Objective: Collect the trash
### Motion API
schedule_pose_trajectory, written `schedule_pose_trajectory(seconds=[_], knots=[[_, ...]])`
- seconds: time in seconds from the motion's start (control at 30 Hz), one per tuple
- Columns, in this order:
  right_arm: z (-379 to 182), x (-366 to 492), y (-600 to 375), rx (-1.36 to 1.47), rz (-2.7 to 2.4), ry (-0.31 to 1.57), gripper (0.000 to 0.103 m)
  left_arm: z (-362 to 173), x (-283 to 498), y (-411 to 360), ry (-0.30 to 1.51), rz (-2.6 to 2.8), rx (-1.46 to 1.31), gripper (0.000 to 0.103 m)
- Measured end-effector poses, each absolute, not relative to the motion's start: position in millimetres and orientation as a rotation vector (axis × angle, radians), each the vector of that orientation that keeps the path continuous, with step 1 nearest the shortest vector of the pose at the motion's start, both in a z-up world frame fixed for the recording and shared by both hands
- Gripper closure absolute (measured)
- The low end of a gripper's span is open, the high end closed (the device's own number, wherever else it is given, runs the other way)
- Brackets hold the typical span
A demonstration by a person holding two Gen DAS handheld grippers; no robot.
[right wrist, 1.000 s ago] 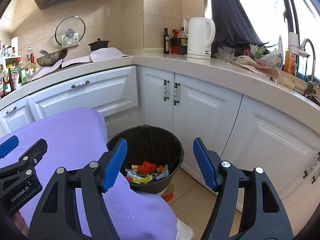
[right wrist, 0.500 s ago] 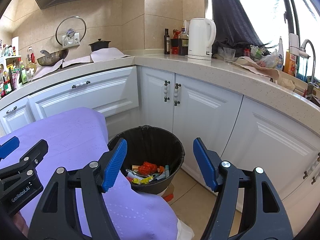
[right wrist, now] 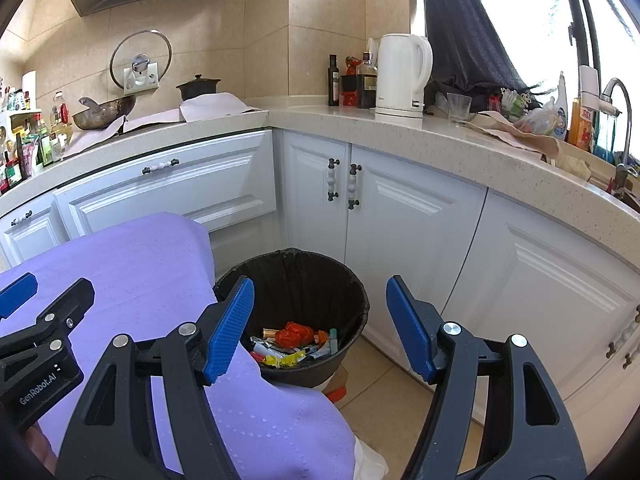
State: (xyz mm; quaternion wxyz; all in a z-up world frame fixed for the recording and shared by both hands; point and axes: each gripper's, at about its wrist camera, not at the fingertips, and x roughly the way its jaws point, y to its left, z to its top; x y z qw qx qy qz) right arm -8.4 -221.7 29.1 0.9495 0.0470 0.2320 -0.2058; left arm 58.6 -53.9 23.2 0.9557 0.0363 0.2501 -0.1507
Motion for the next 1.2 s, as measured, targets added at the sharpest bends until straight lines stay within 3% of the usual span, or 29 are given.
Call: schedule_pose_trajectory(seconds=[1.2], knots=[[26.8,-5.7,-223.0,0.097,-0.417,0.480,0.036,18.1,61.7,-53.0,0.523,-0.316,0.066,0.019]])
